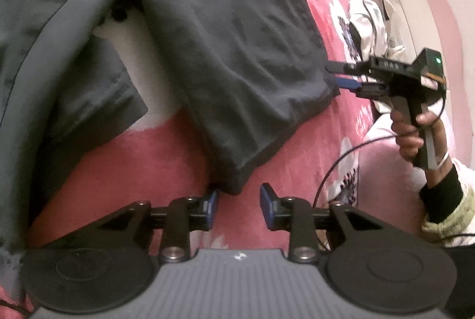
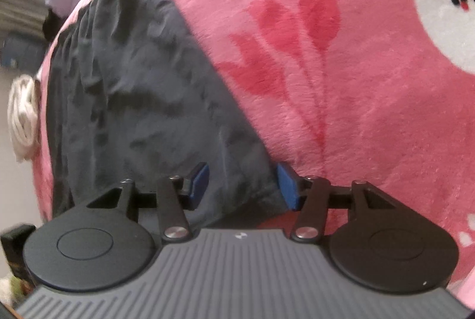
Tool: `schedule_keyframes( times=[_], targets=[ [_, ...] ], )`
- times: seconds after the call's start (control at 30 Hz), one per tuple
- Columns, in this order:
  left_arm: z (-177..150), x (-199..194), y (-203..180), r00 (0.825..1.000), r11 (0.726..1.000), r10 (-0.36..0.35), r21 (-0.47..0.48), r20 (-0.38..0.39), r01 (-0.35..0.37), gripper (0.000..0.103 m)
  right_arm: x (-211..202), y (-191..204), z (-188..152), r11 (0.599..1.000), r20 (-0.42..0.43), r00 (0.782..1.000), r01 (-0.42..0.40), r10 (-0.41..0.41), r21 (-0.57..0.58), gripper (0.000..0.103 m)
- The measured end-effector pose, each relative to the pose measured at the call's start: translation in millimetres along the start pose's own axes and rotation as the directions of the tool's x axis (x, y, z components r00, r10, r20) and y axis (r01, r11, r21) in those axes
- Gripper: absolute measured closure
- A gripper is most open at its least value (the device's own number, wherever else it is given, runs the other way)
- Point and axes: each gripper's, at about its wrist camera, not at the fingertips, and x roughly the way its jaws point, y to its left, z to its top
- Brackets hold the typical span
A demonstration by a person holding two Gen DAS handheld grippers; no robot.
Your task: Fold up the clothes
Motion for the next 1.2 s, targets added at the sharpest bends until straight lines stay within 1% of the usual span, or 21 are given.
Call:
schedule_keyframes(
  times=[0.03, 0.07, 0.1, 0.13, 0.17, 0.23, 0.27, 0.43, 0.57, 0.7, 0.83, 1.0, 1.07, 1.13, 1.2],
  targets=[
    [-1, 1, -1, 1.0, 1.0, 0.007, -0.004, 0.011, -0.007, 0.08, 2, 2, -1, 1.0, -0.005, 1.0, 0.006, -0.006, -0.012, 0.058],
    [-2, 2, -2, 1.0, 1.0, 0.017, -0.003, 0.023, -0.017, 0.084, 5, 4, -3, 1.0, -0.011, 1.0, 0.011, -0.012, -0.024, 0.068],
    [-3, 3, -3, 0.999, 1.0, 0.028, 0.004, 0.034, -0.028, 0.087, 7, 6, -4, 0.999, -0.016, 1.0, 0.017, -0.017, -0.036, 0.073],
    [-4, 3, -5, 0.998, 0.999, 0.038, 0.015, 0.042, -0.038, 0.094, 10, 8, -5, 0.999, -0.021, 1.0, 0.022, -0.023, -0.047, 0.082],
    [-6, 3, -7, 0.998, 0.999, 0.047, 0.026, 0.049, -0.048, 0.095, 12, 10, -7, 0.998, -0.026, 0.999, 0.028, -0.029, -0.059, 0.092],
    [-8, 3, -9, 0.997, 0.998, 0.05, 0.038, 0.06, -0.053, 0.096, 10, 12, -9, 0.997, -0.016, 0.999, 0.035, -0.036, -0.063, 0.099],
    [-9, 2, -10, 0.997, 0.998, 0.045, 0.038, 0.065, -0.047, 0.097, 7, 13, -10, 0.996, -0.001, 0.999, 0.048, -0.048, -0.074, 0.1],
    [-9, 5, -17, 0.999, 0.999, 0.004, 0.048, 0.052, -0.007, 0.1, -11, 23, -6, 0.989, 0.07, 0.993, 0.105, -0.098, -0.108, 0.101],
    [-8, 7, -24, 0.999, 0.998, -0.044, 0.046, 0.025, 0.043, 0.1, -24, 25, 4, 0.981, 0.117, 0.984, 0.148, -0.133, -0.127, 0.101],
    [-7, 13, -30, 0.998, 0.997, -0.055, 0.063, 0.008, 0.055, 0.1, -31, 23, 11, 0.971, 0.142, 0.974, 0.194, -0.174, -0.137, 0.101],
    [-7, 26, -36, 0.998, 0.995, -0.054, 0.087, -0.025, 0.056, 0.101, -26, 16, 12, 0.969, 0.131, 0.972, 0.214, -0.197, -0.126, 0.101],
    [-8, 41, -39, 0.997, 0.993, -0.038, 0.113, -0.067, 0.045, 0.101, -11, 15, 10, 0.955, 0.107, 0.965, 0.254, -0.239, -0.156, 0.101],
    [-9, 43, -41, 0.996, 0.991, -0.04, 0.123, -0.083, 0.05, 0.101, -4, 14, 10, 0.944, 0.098, 0.958, 0.283, -0.269, -0.169, 0.101],
    [-11, 44, -43, 0.994, 0.989, -0.043, 0.136, -0.101, 0.057, 0.1, 0, 8, 10, 0.943, 0.087, 0.955, 0.295, -0.285, -0.154, 0.098],
    [-15, 43, -44, 0.994, 0.987, -0.028, 0.152, -0.108, 0.045, 0.099, 2, 0, 13, 0.949, 0.074, 0.956, 0.291, -0.284, -0.117, 0.091]
  ],
)
